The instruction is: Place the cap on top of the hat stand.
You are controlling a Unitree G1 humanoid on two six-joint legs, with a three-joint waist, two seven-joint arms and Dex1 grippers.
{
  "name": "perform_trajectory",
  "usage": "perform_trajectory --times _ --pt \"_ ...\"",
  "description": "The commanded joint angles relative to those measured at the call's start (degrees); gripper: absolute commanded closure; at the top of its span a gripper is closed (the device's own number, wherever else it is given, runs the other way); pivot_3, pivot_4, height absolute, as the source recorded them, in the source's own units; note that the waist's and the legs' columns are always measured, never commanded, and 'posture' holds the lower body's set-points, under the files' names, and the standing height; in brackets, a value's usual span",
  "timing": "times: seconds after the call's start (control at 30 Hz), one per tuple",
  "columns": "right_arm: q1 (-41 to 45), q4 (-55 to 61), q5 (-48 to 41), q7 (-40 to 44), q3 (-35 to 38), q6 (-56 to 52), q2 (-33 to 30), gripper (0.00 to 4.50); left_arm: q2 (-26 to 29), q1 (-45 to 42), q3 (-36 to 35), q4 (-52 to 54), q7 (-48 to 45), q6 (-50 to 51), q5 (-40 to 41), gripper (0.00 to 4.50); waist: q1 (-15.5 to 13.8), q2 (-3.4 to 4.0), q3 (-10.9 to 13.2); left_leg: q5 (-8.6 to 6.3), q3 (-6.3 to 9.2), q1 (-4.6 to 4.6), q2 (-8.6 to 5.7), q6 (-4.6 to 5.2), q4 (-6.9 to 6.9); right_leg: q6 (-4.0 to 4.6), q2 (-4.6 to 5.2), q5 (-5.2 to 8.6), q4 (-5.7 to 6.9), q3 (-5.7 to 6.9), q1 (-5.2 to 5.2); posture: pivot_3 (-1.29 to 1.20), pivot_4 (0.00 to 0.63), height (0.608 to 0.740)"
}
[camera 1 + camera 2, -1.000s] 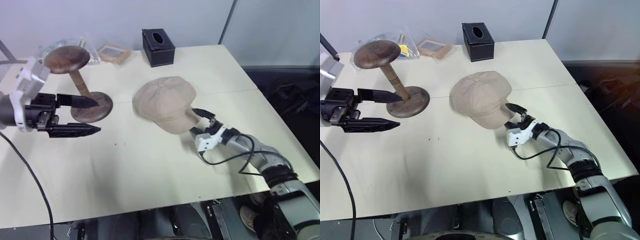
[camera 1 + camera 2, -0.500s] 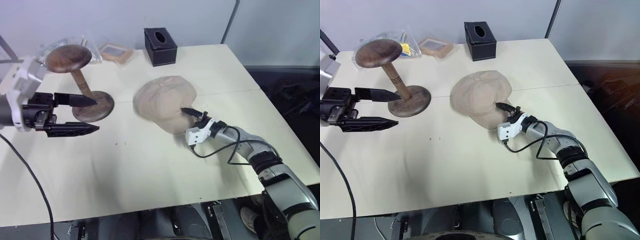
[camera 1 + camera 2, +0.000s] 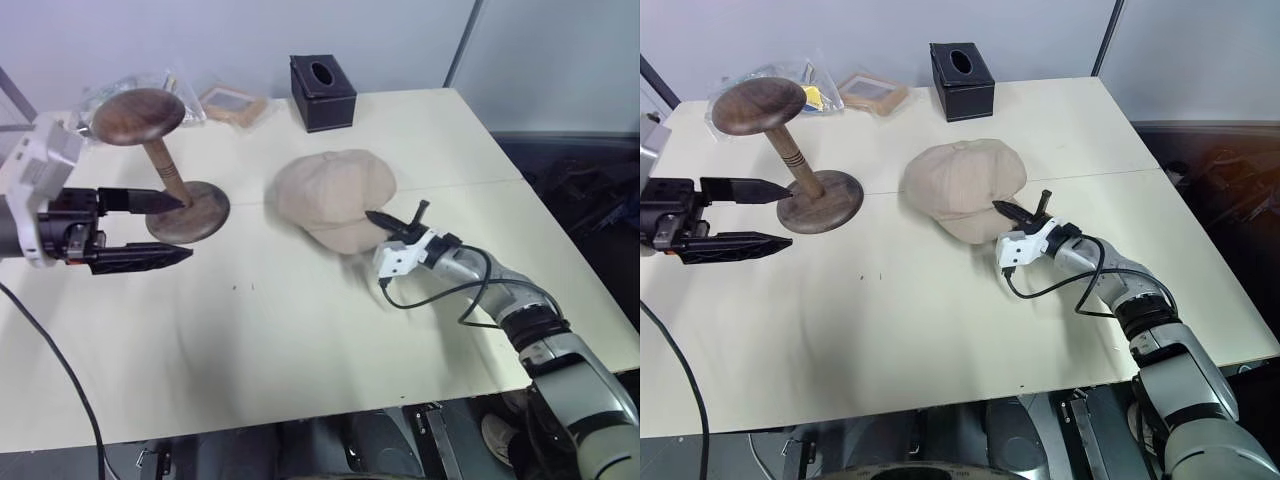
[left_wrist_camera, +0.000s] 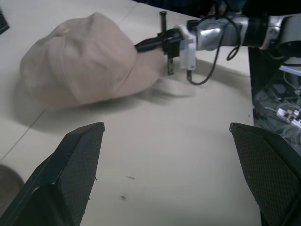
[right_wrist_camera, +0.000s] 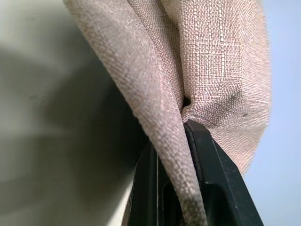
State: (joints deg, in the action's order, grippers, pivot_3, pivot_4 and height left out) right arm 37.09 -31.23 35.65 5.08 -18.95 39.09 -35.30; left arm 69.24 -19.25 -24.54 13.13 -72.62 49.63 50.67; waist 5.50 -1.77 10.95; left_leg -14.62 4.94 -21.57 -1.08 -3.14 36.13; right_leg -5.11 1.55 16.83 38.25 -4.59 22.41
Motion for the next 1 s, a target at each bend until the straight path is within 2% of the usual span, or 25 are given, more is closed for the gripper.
perform_trajectory --times 0.03,0.17,0.27,0.3,0.5,0.63,0.8,0.93,1.0 --pt "1.59 8.13 -10.29 6.72 5.07 -5.02 0.72 4.43 0.04 0.16 -5.36 0.63 1.85 0.09 0.83 0.00 0.03 0.03 0.02 0.00 -0.01 0.00 0.00 0.00 0.00 0.00 0.01 0.00 0.00 0.00 0.00 0.00 0.150 0.740" --pt "8.82 11.34 -18.03 14.83 8.07 -13.92 2.79 4.43 -0.72 0.12 -13.06 -0.45 6.35 3.13 3.02 0.00 0.12 0.11 0.08 0.00 0.05 0.00 0.02 0.00 0.01 -0.01 0.02 -0.01 0.00 0.00 0.00 0.00 0.150 0.740" --pt "15.32 10.08 -21.48 18.20 9.24 -19.35 5.21 4.43 -1.75 0.65 -20.02 -0.46 10.44 6.45 5.33 0.00 0.12 0.19 0.13 0.00 0.10 -0.01 0.04 0.00 -0.02 -0.01 0.02 -0.01 0.01 0.00 0.07 0.00 0.150 0.740" --pt "19.23 7.82 -21.87 18.56 9.28 -20.64 6.60 4.43 -1.92 1.64 -24.38 -0.64 11.55 8.16 5.69 0.00 0.20 0.20 0.13 0.00 0.11 -0.01 0.05 0.00 -0.05 -0.01 0.03 -0.01 0.00 0.01 0.08 0.00 0.150 0.740" --pt "41.13 -11.42 -21.55 13.62 9.30 -19.69 15.62 4.43 -0.58 10.19 -46.00 -3.32 13.05 15.18 2.85 0.00 0.60 0.27 0.17 0.01 0.12 -0.47 0.16 -0.03 -0.09 0.00 0.03 -0.02 0.04 0.02 0.62 0.00 0.150 0.740" --pt "51.79 -23.09 -21.27 9.30 8.89 -15.64 22.73 4.43 1.04 16.77 -56.25 -5.72 11.33 16.41 -1.22 0.00 0.78 0.26 0.17 0.15 0.12 -0.87 0.15 -0.30 -0.14 0.02 0.08 -0.03 0.07 0.01 1.08 0.00 0.150 0.740" --pt "55.98 -30.73 -17.16 8.90 3.70 -10.36 31.42 4.43 1.63 22.23 -63.95 -5.92 9.83 17.50 -3.78 0.00 1.00 0.22 0.14 0.16 0.14 -0.89 0.11 -0.37 -0.22 0.03 0.11 -0.03 -0.02 0.04 1.06 0.00 0.150 0.740" --pt "55.82 -36.32 -16.00 13.04 1.03 -12.05 38.62 4.43 1.24 24.02 -66.60 -5.47 9.91 18.07 -4.10 0.00 1.33 0.25 0.16 0.22 0.21 -0.88 0.06 -0.46 -0.23 0.03 0.11 -0.03 0.01 0.15 1.02 0.00 0.150 0.740" --pt "55.45 -38.03 -13.90 12.47 -0.87 -12.04 40.41 4.43 0.93 24.53 -67.35 -4.76 10.11 18.51 -3.78 0.00 1.37 0.27 0.17 0.22 0.26 -0.88 0.07 -0.47 -0.24 0.04 0.11 -0.03 0.01 0.16 1.02 0.00 0.150 0.740"
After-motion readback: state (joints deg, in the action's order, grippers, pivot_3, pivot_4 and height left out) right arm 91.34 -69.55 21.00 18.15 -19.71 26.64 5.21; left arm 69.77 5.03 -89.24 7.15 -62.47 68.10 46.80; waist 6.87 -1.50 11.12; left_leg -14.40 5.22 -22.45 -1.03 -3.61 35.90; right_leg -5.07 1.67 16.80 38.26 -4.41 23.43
